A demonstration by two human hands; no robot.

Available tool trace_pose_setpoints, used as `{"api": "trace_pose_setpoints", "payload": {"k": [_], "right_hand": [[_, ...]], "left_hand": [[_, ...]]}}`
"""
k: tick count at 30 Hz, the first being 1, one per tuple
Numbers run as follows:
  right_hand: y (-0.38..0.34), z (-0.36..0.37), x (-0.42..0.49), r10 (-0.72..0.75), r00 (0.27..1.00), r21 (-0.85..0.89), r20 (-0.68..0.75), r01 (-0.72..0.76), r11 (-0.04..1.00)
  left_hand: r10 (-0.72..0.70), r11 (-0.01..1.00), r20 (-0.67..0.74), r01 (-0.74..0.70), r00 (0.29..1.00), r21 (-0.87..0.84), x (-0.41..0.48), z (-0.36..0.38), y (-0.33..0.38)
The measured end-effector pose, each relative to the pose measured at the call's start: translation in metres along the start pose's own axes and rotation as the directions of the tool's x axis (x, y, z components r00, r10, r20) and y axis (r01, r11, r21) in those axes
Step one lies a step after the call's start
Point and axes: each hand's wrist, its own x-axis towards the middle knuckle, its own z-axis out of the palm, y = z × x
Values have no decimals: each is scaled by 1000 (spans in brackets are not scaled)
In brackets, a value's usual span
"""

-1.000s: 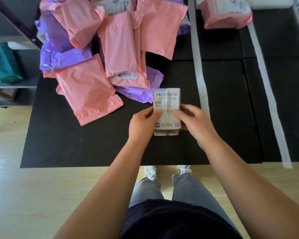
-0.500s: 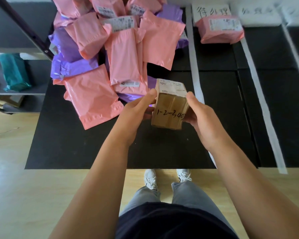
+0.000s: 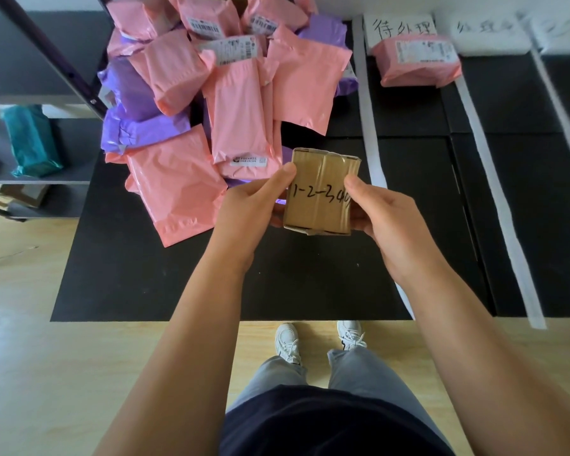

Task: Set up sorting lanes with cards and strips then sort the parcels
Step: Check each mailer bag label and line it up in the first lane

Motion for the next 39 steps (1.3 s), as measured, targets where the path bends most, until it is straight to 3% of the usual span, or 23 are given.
{"api": "trace_pose_setpoints", "payload": {"k": [10, 18, 21, 25, 30, 35, 39], "right_hand": [[2, -2, -5, 23, 999, -70, -36, -25, 997], [9, -24, -24, -96, 995, -270, -34, 83, 959], [15, -34, -38, -196, 978, -392, -67, 155, 907], [20, -55, -54, -331, 938, -527, -101, 232, 817], [26, -97, -74, -396, 909, -592, -131, 249, 767], [40, -171, -105, -352, 919, -533, -178, 211, 820], [58, -244, -132, -328, 892, -475, -311, 153, 867]], "left_hand": [[-60, 998, 73, 58, 996, 30, -8, 5, 3], [-91, 986, 222, 120, 971, -120, -7, 20, 14], [-96, 991, 234, 115, 967, -70, -9, 38, 21], [-91, 993, 237, 70, 967, 96, -18, 71, 32], [-59, 987, 195, 28, 979, 157, -33, 126, 44], [-10, 991, 147, -9, 989, 131, -59, 202, 51], [96, 952, 183, -144, 979, 270, -83, 270, 49]]}}
